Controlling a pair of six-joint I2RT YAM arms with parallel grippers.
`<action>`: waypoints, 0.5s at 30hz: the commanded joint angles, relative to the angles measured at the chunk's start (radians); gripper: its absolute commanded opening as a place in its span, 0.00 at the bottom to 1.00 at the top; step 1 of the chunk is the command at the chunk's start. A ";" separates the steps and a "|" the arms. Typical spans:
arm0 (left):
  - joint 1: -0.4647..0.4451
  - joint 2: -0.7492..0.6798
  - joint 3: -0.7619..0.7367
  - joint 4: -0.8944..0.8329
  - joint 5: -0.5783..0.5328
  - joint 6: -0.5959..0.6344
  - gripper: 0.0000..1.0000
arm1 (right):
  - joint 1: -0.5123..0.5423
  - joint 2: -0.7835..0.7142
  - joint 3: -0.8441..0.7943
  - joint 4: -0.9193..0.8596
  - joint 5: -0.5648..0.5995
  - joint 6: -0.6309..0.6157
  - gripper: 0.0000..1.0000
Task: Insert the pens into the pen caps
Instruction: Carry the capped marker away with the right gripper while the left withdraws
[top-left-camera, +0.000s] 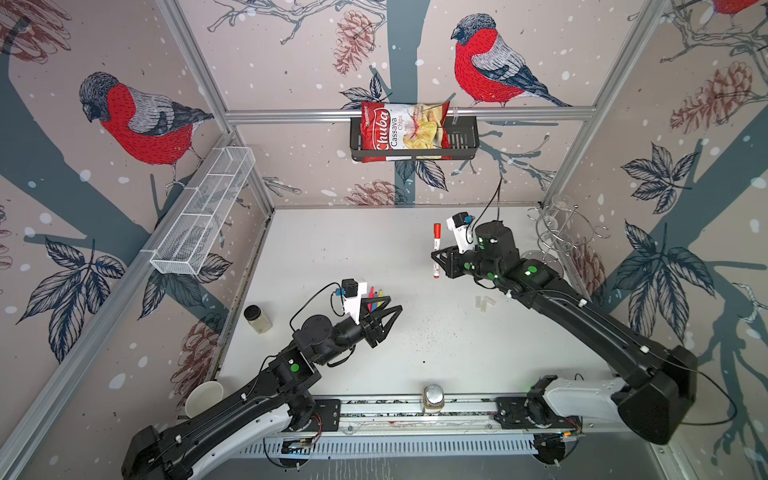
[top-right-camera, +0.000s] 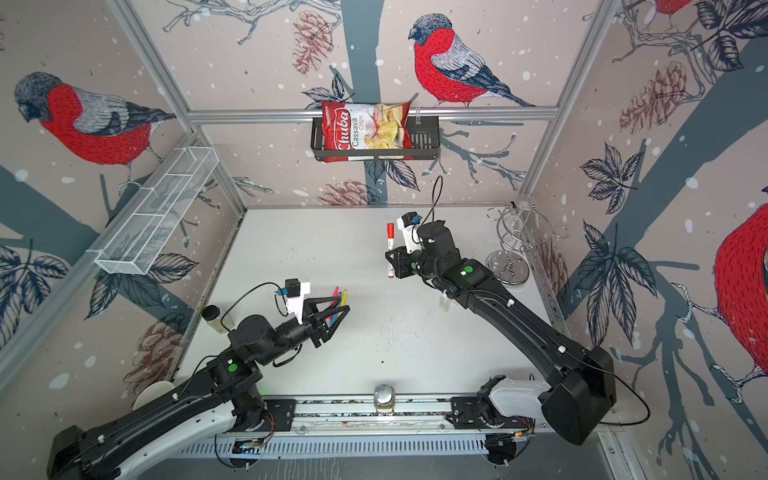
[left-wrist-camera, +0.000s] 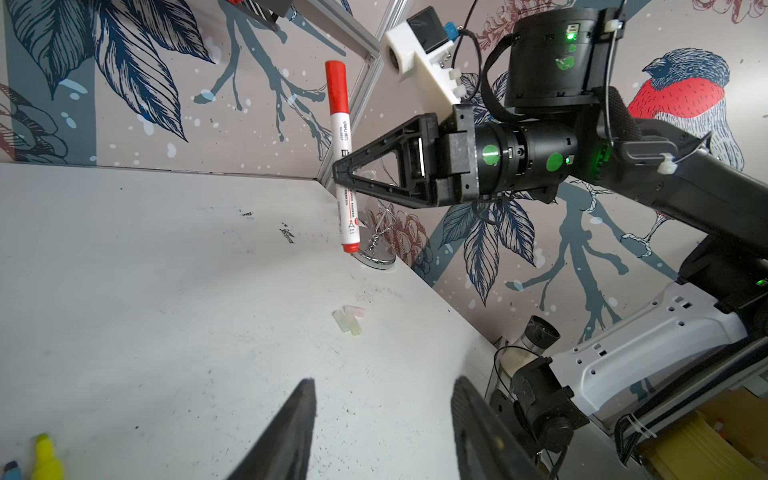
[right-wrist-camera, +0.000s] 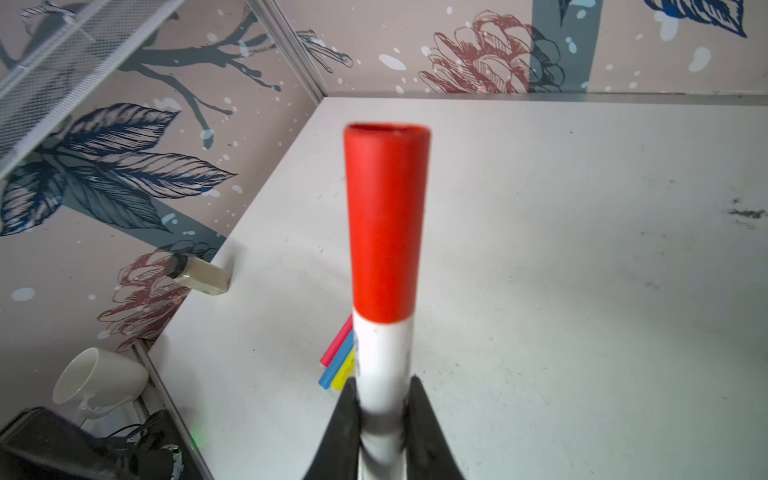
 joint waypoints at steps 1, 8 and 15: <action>0.000 0.001 0.010 -0.001 -0.013 0.020 0.53 | -0.014 0.040 0.029 -0.077 0.023 -0.024 0.00; 0.000 -0.009 0.013 -0.021 -0.023 0.023 0.53 | -0.045 0.122 0.054 -0.101 0.076 -0.042 0.00; 0.000 -0.048 0.004 -0.049 -0.041 0.026 0.53 | -0.105 0.215 0.105 -0.151 0.108 -0.053 0.00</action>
